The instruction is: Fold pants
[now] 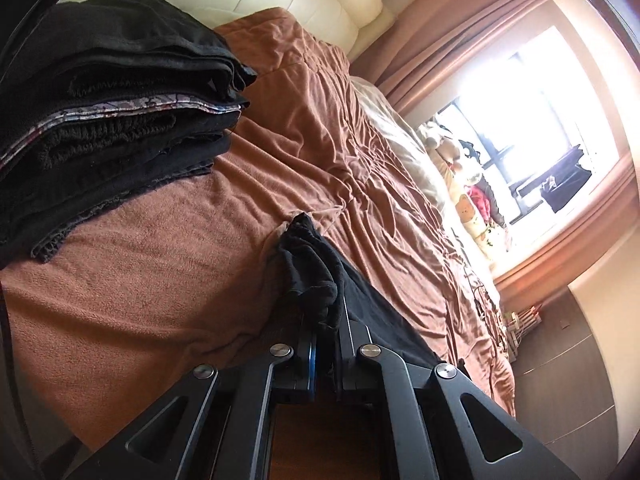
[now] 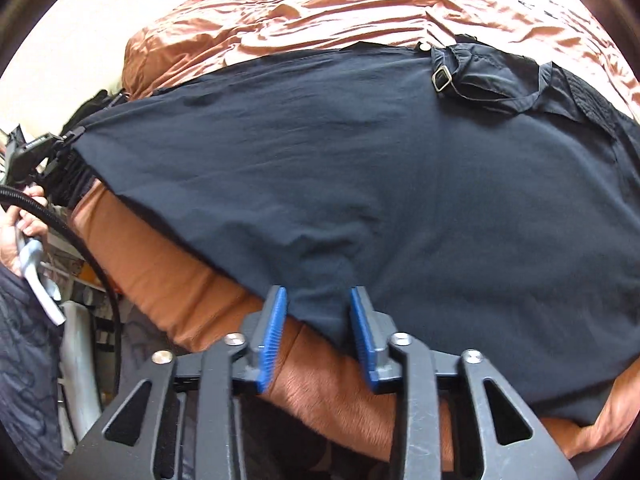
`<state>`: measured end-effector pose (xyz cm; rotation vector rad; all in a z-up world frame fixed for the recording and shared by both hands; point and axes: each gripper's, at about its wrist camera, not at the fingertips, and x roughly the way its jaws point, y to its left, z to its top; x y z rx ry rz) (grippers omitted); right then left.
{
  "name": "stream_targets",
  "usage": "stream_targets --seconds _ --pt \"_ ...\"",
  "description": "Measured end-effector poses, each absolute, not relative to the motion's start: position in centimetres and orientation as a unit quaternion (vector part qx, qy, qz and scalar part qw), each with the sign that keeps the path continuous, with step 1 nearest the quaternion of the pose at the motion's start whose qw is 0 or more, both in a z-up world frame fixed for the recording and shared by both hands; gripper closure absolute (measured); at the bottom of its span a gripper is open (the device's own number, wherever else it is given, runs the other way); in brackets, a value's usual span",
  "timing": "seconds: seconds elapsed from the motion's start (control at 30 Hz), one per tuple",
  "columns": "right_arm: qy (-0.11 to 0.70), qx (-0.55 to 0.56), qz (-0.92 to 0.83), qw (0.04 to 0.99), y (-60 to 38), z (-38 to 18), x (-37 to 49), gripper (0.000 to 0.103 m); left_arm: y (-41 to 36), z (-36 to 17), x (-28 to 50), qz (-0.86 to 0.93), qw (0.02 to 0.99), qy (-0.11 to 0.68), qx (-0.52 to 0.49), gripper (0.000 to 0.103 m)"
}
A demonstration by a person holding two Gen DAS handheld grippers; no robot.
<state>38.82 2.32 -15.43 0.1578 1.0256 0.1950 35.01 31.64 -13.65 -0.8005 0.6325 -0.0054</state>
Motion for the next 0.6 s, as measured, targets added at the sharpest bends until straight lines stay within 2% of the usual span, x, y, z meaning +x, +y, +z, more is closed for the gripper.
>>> stream_targets --seconds 0.33,0.53,0.6 --pt "0.461 0.107 0.058 0.879 -1.0 -14.0 40.2 0.076 31.3 -12.0 35.6 -0.007 0.875 0.301 -0.378 0.097" --pt "0.474 0.110 0.049 0.872 -0.4 -15.1 41.2 0.093 31.0 -10.1 35.8 -0.015 0.879 0.294 -0.376 0.097" --pt "0.480 0.110 0.048 0.869 -0.4 -15.7 41.2 0.094 30.7 -9.2 35.9 -0.022 0.879 0.291 -0.377 0.097"
